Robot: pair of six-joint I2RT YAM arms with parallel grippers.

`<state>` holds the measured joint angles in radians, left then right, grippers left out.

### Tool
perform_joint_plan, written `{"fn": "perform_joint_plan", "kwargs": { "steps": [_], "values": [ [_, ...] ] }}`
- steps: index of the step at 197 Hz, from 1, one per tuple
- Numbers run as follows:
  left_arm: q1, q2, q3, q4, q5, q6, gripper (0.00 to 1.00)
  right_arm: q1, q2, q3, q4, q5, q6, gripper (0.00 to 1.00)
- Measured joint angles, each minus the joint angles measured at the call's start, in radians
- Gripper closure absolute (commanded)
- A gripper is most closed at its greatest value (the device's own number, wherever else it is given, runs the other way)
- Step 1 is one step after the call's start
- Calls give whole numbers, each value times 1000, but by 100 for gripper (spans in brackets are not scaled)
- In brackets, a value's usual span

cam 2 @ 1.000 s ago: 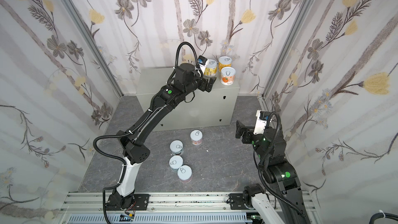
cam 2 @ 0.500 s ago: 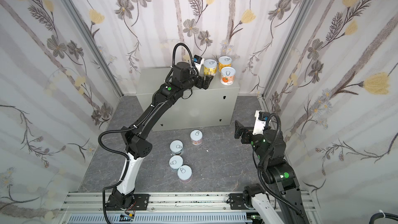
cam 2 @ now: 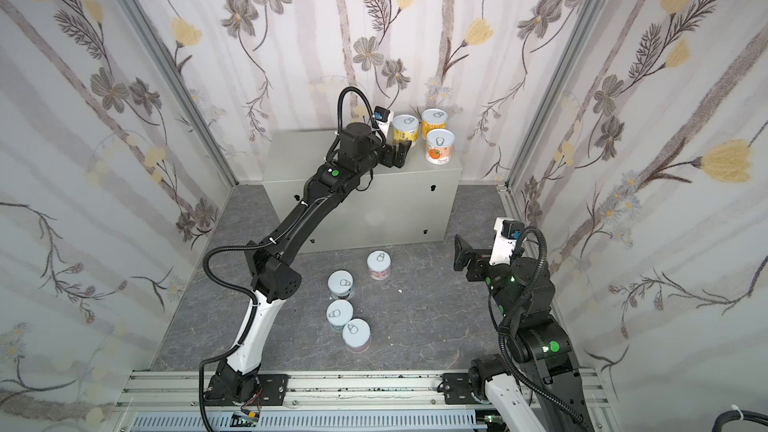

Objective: Place and organize the canned foods onto the counter

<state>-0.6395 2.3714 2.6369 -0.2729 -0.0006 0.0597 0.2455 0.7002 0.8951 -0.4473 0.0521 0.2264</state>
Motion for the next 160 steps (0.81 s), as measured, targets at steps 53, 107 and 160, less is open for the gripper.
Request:
{"fn": "perform_joint_plan", "kwargs": {
  "steps": [53, 107, 160],
  "values": [
    [0, 20, 9, 42, -22, 5, 0, 0, -1, -8, -2, 0, 1, 0],
    [2, 42, 21, 76, 2, 12, 1, 0, -6, -19, -2, 0, 8, 0],
    [4, 58, 34, 105, 5, 12, 1, 0, -8, -27, -2, 0, 8, 0]
  ]
}}
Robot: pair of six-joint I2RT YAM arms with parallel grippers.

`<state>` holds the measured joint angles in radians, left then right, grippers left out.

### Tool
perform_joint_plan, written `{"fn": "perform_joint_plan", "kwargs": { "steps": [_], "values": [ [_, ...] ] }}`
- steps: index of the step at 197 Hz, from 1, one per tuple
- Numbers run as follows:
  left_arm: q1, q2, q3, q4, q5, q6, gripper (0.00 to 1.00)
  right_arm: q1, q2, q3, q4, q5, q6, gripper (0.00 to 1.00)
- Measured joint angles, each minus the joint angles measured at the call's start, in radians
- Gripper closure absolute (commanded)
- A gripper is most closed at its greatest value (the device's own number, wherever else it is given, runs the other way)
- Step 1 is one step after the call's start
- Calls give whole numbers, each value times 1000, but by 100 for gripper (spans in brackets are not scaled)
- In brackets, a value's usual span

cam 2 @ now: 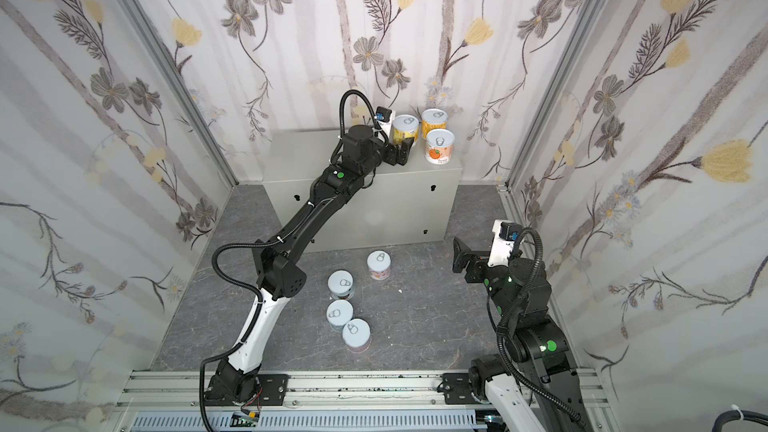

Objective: Place and organize the canned foods onto the counter

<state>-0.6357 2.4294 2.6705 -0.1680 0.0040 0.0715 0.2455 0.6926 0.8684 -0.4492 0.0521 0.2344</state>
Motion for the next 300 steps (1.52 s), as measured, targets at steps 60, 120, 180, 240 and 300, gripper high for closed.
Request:
{"fn": "perform_joint_plan", "kwargs": {
  "steps": [60, 120, 180, 240, 300],
  "values": [
    [1, 19, 18, 18, -1, 0, 3, 0, -10, -7, 2, 0, 1, 0],
    [0, 29, 22, 53, -11, 4, 4, 0, -21, -16, 1, 0, 8, 0],
    [0, 34, 22, 75, -27, 11, 4, 0, -26, -21, 0, 0, 8, 0],
    [0, 41, 27, 94, -29, 23, 4, 0, -34, -24, -1, 0, 11, 0],
    [1, 51, 35, 111, -27, 31, 5, 0, -39, -29, -2, 0, 11, 0]
  ]
}}
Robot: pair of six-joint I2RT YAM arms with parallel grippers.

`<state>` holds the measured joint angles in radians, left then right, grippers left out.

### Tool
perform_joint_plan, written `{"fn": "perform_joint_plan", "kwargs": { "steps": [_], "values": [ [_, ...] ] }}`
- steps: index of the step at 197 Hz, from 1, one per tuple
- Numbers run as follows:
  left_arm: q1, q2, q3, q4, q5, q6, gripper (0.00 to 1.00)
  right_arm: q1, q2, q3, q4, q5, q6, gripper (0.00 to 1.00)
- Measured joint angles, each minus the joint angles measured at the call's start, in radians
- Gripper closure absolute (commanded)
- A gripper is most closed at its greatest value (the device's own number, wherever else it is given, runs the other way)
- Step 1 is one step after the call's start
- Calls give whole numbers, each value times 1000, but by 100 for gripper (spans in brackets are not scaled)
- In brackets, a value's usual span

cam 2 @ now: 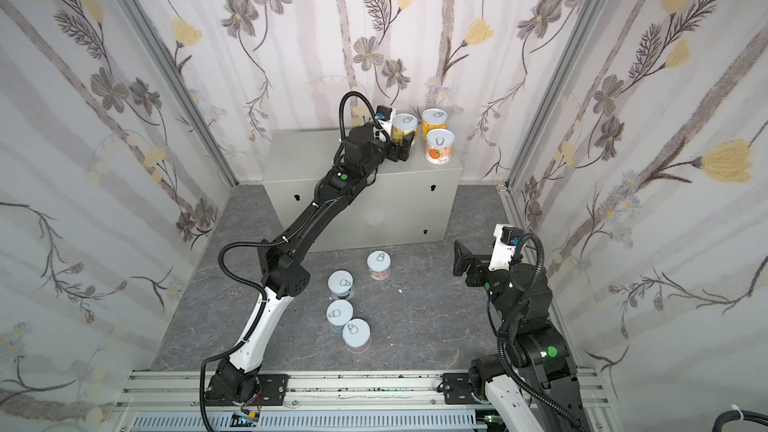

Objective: Place and organize the canned foods onto the counter

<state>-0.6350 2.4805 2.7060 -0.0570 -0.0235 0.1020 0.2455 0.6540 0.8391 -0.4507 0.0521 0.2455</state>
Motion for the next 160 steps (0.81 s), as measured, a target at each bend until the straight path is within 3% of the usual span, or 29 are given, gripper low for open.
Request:
{"fn": "perform_joint_plan", "kwargs": {
  "steps": [109, 160],
  "values": [
    [5, 7, 3, 23, 17, 0, 2, 0, -5, -3, -3, 0, 7, 0],
    [6, -14, -14, -11, 24, 10, 6, 0, -7, -3, -3, 0, 15, 0]
  ]
}}
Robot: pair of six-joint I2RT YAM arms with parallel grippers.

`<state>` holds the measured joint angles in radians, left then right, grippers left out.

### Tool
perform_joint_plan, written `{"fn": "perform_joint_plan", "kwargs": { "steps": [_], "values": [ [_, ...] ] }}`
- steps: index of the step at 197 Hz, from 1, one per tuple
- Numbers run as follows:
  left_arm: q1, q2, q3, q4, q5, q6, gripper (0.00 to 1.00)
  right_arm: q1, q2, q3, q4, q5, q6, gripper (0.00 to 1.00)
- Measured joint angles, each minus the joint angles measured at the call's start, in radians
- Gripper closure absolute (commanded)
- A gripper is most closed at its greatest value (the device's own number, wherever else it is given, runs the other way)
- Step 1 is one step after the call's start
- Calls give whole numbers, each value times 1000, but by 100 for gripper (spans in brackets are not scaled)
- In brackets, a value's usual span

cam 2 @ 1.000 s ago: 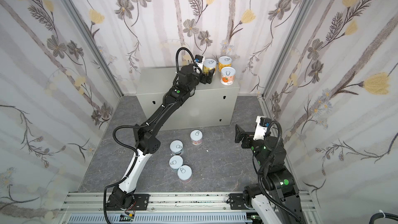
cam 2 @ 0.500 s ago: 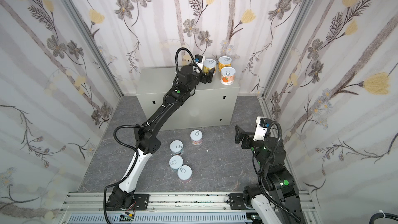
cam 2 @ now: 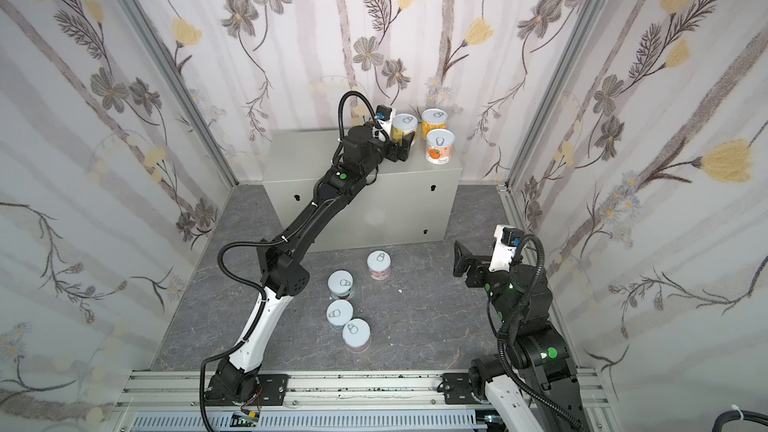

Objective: Place and organize the canned foods onto the counter

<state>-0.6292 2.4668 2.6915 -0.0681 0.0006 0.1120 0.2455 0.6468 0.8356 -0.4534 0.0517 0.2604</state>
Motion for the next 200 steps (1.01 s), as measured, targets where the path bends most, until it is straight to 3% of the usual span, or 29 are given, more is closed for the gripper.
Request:
{"fn": "perform_joint_plan", "kwargs": {
  "steps": [74, 143, 200],
  "values": [
    [1, -42, -58, -15, 0, 6, 11, 0, -4, 0, 0, -1, 0, 0],
    [8, -76, -113, -10, 43, 27, 23, 0, -3, 0, 0, -1, 0, 0],
    [28, -78, -113, -10, 113, 38, 23, 0, -6, -1, 0, -1, 0, 0]
  ]
}}
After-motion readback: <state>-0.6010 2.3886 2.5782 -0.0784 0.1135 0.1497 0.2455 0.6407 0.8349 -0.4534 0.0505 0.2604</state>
